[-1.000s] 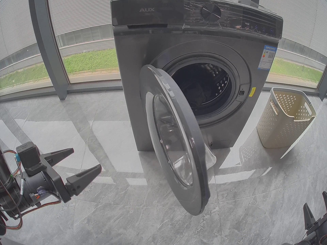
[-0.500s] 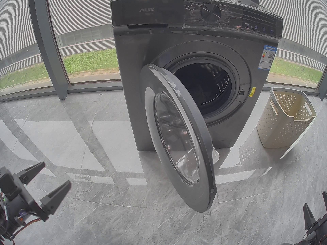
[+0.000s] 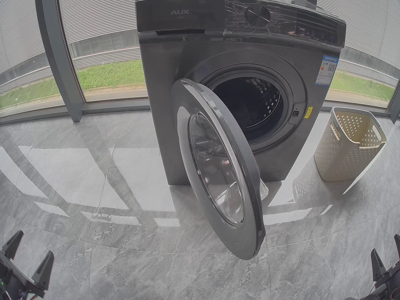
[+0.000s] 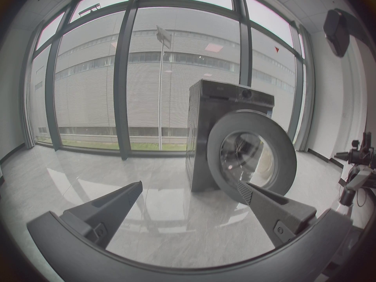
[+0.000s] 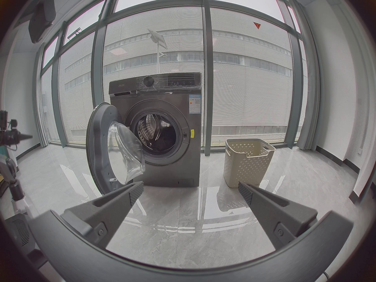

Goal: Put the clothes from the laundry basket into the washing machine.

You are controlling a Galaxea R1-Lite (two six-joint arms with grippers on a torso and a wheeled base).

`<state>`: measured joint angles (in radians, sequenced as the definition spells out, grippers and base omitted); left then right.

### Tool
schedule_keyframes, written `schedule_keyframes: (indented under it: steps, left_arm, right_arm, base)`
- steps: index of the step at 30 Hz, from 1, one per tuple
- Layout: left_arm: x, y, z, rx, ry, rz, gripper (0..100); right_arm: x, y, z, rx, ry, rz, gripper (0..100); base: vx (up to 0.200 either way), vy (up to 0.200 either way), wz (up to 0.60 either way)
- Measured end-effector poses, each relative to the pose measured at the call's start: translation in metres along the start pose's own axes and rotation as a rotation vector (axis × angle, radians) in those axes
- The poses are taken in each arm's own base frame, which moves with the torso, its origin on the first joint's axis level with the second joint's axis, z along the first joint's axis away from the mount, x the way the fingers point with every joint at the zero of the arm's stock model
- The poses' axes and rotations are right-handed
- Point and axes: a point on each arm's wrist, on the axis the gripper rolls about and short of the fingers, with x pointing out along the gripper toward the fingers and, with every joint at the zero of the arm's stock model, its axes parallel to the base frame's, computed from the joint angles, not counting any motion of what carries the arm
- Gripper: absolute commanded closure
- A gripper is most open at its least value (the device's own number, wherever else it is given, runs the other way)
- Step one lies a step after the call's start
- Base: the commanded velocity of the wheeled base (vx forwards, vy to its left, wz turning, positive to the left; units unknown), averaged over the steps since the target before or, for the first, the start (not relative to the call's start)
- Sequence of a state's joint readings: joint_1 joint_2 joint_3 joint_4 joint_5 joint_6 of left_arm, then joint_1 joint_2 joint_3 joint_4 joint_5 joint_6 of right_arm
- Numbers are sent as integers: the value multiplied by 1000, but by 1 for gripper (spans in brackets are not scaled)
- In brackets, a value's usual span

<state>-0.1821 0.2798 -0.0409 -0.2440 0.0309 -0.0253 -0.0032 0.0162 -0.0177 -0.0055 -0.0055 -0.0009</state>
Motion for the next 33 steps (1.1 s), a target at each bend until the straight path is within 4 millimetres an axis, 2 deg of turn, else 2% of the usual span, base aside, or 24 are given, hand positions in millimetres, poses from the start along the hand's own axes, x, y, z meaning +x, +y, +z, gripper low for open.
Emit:
schedule_keyframes:
  steps: [4, 8, 11, 15, 17, 20, 25, 30, 33]
  left_arm:
    - [-9, 1, -16, -5, 36, 28, 0]
    - [-13, 1, -21, -18, 27, 54, 0]
    - [-16, 0, -24, -22, 17, 97, 0]
    - [-18, -1, -26, -25, 3, 129, 0]
    - [-20, -1, -28, -21, 0, 135, 0]
    - [-21, -2, -30, -11, 5, 134, 0]
    - [-23, -3, -33, 5, 11, 132, 0]
    - [-24, -3, -34, 10, 3, 131, 0]
    - [-24, -3, -34, 9, 1, 130, 0]
  right_arm:
    - [-1, 0, 8, 4, -44, 18, 0]
    - [-11, 1, 39, 20, -146, 77, 0]
    - [-15, 4, 71, 39, -175, 232, 0]
    - [-5, 7, 89, 64, -123, 393, 0]
    - [13, 10, 99, 86, -42, 535, 0]
    - [29, 12, 103, 93, 18, 615, 0]
    - [70, 22, 105, 88, 147, 785, 0]
    - [114, 45, 103, 74, 223, 942, 0]
    - [134, 59, 101, 66, 240, 1005, 0]
  base:
    - [0, 0, 0]
    - [0, 0, 0]
    - [0, 0, 0]
    - [0, 0, 0]
    - [0, 0, 0]
    - [0, 0, 0]
    - [0, 0, 0]
    - [0, 0, 0]
    - [0, 0, 0]
